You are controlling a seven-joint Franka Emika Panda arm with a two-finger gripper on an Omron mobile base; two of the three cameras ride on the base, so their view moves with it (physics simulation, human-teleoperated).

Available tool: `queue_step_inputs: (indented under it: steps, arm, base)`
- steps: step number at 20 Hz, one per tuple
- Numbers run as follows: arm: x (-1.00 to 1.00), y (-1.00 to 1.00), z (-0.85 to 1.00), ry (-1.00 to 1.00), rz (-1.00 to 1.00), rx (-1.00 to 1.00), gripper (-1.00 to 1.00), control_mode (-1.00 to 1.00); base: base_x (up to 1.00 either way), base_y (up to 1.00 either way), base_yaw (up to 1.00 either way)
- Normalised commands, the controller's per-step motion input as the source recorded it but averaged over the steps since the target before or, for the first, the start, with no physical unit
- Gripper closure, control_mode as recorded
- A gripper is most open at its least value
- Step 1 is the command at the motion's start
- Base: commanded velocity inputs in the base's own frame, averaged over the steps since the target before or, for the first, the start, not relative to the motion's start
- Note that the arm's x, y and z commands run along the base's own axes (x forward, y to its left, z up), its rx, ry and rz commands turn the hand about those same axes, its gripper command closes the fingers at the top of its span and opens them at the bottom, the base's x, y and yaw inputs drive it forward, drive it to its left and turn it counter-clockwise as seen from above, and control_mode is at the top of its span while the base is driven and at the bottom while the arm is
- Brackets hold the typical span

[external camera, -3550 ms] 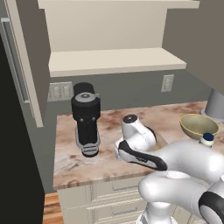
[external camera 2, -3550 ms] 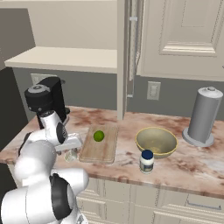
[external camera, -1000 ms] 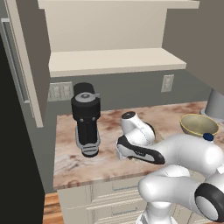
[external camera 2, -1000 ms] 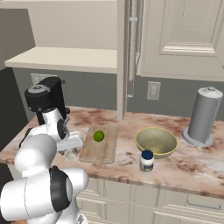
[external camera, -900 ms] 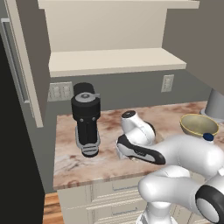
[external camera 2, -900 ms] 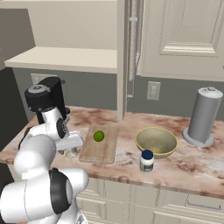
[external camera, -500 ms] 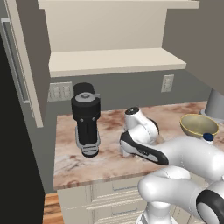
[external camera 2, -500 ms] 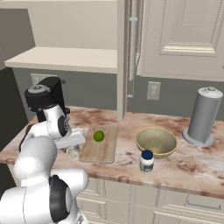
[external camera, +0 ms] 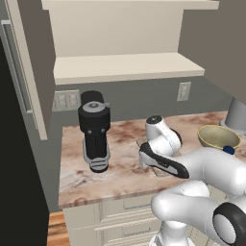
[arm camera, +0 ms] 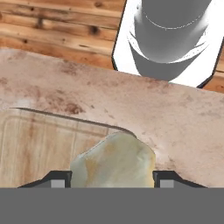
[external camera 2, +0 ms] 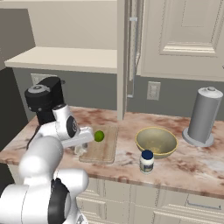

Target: Open the cabinet. Place the bowl and condiment on the counter. Then place the lime and garlic on the cutting board.

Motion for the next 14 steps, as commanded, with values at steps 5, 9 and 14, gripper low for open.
queue_step_inputs:
  steps: [5,9,14]
  arm:
    - [0.22,-0.24,0.00,-0.03,0.02,0.01,1.00,-1.00]
    - [0.18,-0.23,0.00,-0.02,0.01,0.00,1.00,-1.00]
    - [0.20,-0.19,-0.04,0.00,0.00,0.00,1.00,-1.00]
  base:
    - [0.00,0.00,0.00]
    - [0.00,0.00,0.00]
    - [0.00,0.00,0.00]
